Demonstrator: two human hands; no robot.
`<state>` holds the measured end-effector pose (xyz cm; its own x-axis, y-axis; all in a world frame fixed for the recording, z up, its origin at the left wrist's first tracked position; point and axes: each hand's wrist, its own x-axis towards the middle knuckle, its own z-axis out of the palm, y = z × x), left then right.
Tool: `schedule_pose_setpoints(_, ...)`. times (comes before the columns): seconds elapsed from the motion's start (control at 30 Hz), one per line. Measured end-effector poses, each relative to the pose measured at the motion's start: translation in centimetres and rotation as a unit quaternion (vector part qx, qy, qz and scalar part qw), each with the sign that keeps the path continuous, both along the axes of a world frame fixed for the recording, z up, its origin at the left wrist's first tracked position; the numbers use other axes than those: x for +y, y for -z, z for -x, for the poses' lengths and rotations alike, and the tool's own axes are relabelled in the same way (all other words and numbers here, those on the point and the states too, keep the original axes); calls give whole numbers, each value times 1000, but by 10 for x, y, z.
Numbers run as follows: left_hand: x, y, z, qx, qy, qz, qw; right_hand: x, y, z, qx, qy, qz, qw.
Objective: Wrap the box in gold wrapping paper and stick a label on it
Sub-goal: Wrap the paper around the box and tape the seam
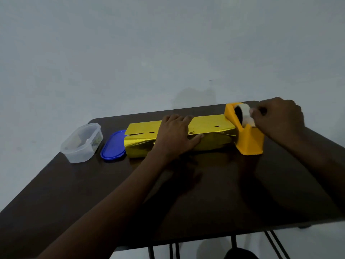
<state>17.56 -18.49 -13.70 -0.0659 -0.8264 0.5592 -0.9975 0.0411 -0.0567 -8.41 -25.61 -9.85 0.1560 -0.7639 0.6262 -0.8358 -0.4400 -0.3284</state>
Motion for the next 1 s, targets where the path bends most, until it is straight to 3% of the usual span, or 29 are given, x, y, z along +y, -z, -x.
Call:
schedule_pose_setpoints(0.1, -25, -10, 26, 41, 77, -35, 996, -11, -4, 18, -35, 26, -178, 983)
schedule_pose_setpoints(0.23, -62, -10, 66, 73, 116, -127, 982, -13, -15, 15, -262, -22, -409, 874)
schedule_pose_setpoints(0.47, -91, -14, 90, 98, 104, -202, 969, -20, -27, 9, -272, -41, -520, 809)
schedule_pose_setpoints(0.67, -94, -15, 93, 98, 105, -225, 964, -18, -25, 0, -336, -24, -514, 788)
schedule_pose_setpoints(1.0, -99, -15, 98, 89, 115, -227, 963, 2, 15, 9, -541, -52, -340, 767)
